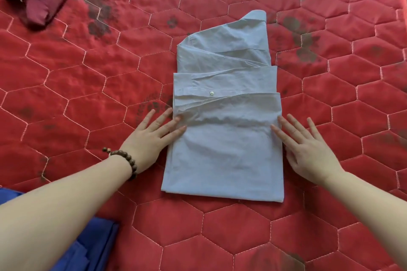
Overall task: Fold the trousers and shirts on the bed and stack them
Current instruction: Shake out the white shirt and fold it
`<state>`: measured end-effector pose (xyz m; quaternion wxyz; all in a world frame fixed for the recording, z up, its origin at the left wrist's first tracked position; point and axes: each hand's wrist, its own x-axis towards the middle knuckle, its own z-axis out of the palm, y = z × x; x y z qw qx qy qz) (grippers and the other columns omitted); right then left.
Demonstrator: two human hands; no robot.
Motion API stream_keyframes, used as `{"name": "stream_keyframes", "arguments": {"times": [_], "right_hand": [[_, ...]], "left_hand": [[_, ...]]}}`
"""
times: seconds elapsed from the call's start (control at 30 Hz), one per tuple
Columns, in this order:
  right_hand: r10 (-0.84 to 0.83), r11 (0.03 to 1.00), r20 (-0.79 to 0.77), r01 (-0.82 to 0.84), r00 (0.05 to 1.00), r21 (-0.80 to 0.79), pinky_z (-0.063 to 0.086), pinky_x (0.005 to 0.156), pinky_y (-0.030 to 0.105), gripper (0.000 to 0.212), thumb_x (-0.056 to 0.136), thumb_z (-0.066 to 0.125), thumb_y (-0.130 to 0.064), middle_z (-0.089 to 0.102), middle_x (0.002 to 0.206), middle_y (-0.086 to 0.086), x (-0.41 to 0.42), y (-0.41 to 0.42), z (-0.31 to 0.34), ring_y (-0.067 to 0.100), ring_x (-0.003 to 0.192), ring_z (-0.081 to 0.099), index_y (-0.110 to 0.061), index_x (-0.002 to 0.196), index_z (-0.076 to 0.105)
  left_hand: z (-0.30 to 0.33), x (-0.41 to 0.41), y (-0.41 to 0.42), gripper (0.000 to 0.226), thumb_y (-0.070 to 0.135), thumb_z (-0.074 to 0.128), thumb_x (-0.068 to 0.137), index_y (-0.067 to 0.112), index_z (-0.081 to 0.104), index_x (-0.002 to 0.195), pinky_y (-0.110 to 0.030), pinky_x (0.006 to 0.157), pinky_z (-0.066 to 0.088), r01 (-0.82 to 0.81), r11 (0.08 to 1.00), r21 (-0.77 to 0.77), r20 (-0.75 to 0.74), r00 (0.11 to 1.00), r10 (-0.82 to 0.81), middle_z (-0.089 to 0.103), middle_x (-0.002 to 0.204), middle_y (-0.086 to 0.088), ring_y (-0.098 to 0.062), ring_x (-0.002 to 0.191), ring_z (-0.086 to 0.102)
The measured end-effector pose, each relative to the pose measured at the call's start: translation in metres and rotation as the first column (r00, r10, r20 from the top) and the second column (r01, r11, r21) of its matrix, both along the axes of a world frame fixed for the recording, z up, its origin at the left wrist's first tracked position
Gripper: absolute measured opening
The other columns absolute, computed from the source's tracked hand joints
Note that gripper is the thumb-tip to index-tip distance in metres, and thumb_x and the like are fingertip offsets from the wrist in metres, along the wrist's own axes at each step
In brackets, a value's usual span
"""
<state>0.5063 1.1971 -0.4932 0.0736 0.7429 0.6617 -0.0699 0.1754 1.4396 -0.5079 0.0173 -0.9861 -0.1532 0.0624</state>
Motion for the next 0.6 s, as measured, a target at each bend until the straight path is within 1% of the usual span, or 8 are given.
{"name": "stream_keyframes", "arguments": {"times": [0.1,0.17,0.27,0.33,0.37,0.47,0.53,0.6], "right_hand": [[0.109,0.994,-0.006,-0.109,0.994,-0.006,0.027,0.109,0.062,0.061,0.082,0.032,-0.017,0.039,0.149,0.01,-0.005,0.005,0.002,0.032,0.136,0.037,-0.018,0.141,0.043],[0.162,0.987,-0.02,-0.162,0.987,-0.008,0.028,0.107,0.061,0.065,0.077,0.03,-0.01,0.042,0.147,0.01,-0.013,0.012,0.002,0.032,0.134,0.039,-0.017,0.139,0.048],[0.146,0.987,-0.108,-0.151,0.983,-0.044,0.023,0.112,0.053,0.063,0.081,0.04,0.0,0.039,0.148,0.007,-0.02,0.018,0.0,0.031,0.137,0.036,-0.017,0.141,0.044],[0.087,0.99,-0.166,-0.105,0.982,-0.098,0.007,0.12,0.042,0.06,0.09,0.03,-0.007,0.021,0.154,-0.004,-0.022,0.016,0.0,0.022,0.145,0.019,-0.025,0.147,0.027],[0.061,0.987,-0.188,-0.088,0.98,-0.136,-0.001,0.12,0.038,0.059,0.093,0.027,-0.01,0.011,0.155,-0.009,-0.023,0.014,0.0,0.017,0.146,0.01,-0.03,0.147,0.019],[0.036,0.973,-0.231,-0.087,0.972,-0.213,-0.015,0.116,0.028,0.068,0.095,0.036,-0.006,-0.003,0.153,-0.017,-0.032,0.003,0.005,0.007,0.146,-0.004,-0.038,0.145,0.004],[0.039,0.963,-0.266,-0.107,0.963,-0.248,-0.019,0.113,0.024,0.068,0.095,0.037,-0.008,-0.005,0.151,-0.019,-0.043,-0.008,0.013,0.003,0.144,-0.008,-0.04,0.145,0.003],[0.026,0.938,-0.326,-0.136,0.945,-0.319,-0.017,0.113,0.024,0.065,0.097,0.04,-0.011,-0.002,0.151,-0.02,-0.054,-0.022,0.022,0.001,0.144,-0.006,-0.04,0.146,0.009]], "left_hand": [[-0.001,0.011,-0.002,0.061,0.005,0.04,0.08,0.019,0.048,0.139,-0.06,0.108,0.025,-0.005,0.998,-0.056,0.009,1.0,0.005,0.044,0.146,-0.01,-0.038,0.137,0.032],[-0.005,0.013,-0.006,0.069,0.007,0.055,0.083,0.025,0.034,0.146,-0.055,0.115,0.011,-0.052,0.99,-0.134,-0.015,0.999,0.051,0.024,0.155,-0.004,-0.035,0.143,0.012],[-0.013,0.01,-0.006,0.069,0.041,0.043,0.096,0.042,-0.005,0.146,-0.04,0.114,-0.019,-0.148,0.964,-0.221,-0.114,0.985,0.126,-0.015,0.155,0.011,-0.022,0.141,-0.026],[-0.014,0.007,-0.006,0.068,0.052,0.034,0.096,0.047,-0.017,0.141,-0.038,0.112,-0.023,-0.17,0.958,-0.229,-0.177,0.976,0.131,-0.026,0.152,0.013,-0.018,0.138,-0.033],[-0.013,0.005,-0.006,0.068,0.053,0.032,0.096,0.049,-0.02,0.139,-0.038,0.113,-0.021,-0.172,0.957,-0.235,-0.198,0.972,0.126,-0.029,0.151,0.014,-0.017,0.138,-0.034],[-0.003,-0.007,-0.014,0.065,0.05,0.027,0.095,0.052,-0.025,0.135,-0.041,0.115,-0.016,-0.182,0.943,-0.279,-0.263,0.959,0.107,-0.03,0.15,0.014,-0.017,0.136,-0.035],[0.009,-0.018,-0.026,0.066,0.04,0.03,0.098,0.053,-0.022,0.137,-0.041,0.115,-0.017,-0.183,0.935,-0.303,-0.326,0.942,0.079,-0.027,0.151,0.016,-0.016,0.135,-0.035],[0.019,-0.032,-0.041,0.065,0.035,0.031,0.098,0.052,-0.016,0.14,-0.044,0.114,-0.019,-0.183,0.924,-0.335,-0.38,0.924,0.045,-0.023,0.152,0.018,-0.016,0.135,-0.036]]}}
